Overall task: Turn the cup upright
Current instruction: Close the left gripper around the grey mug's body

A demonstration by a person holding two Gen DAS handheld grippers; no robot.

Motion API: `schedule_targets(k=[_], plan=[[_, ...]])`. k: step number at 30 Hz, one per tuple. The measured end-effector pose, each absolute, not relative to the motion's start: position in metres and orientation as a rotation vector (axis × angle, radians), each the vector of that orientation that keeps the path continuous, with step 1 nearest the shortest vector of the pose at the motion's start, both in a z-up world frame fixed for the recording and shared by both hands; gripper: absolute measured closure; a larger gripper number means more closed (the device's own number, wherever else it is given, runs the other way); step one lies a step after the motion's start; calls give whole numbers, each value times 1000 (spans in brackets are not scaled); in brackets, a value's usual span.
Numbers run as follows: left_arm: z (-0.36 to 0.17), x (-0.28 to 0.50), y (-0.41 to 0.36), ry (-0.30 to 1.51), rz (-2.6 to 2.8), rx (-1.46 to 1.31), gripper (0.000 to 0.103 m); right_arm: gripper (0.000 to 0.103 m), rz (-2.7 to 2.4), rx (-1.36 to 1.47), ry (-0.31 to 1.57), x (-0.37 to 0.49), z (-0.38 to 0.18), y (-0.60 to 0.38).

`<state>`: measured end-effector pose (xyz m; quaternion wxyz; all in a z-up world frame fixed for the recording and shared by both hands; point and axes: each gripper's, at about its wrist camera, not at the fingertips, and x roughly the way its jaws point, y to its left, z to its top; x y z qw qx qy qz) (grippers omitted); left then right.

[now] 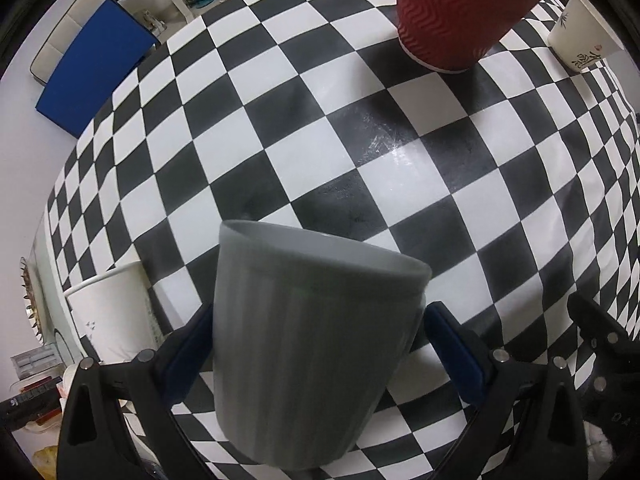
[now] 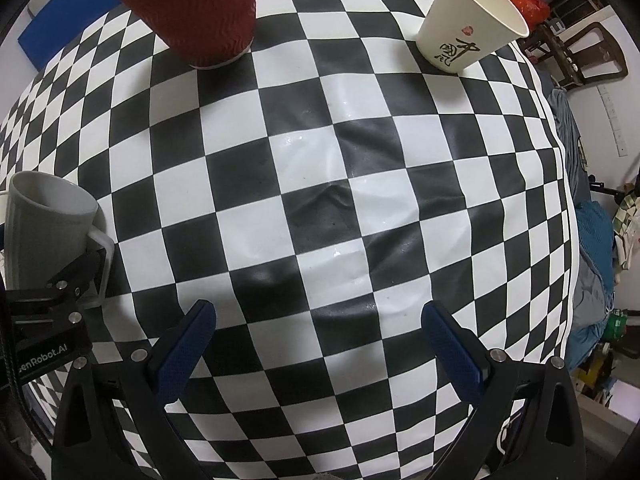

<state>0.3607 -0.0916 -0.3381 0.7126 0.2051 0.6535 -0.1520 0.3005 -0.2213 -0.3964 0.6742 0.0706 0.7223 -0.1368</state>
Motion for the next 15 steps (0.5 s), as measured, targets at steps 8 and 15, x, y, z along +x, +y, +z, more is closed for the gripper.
schedule_targets(k=[8, 15], plan=[[-348, 375, -89, 1450, -366, 394, 5, 0, -306, 158, 1621, 306, -391, -211], [-350, 384, -79, 1442, -342, 313, 19, 0, -306, 164, 1619, 315, -385, -200]])
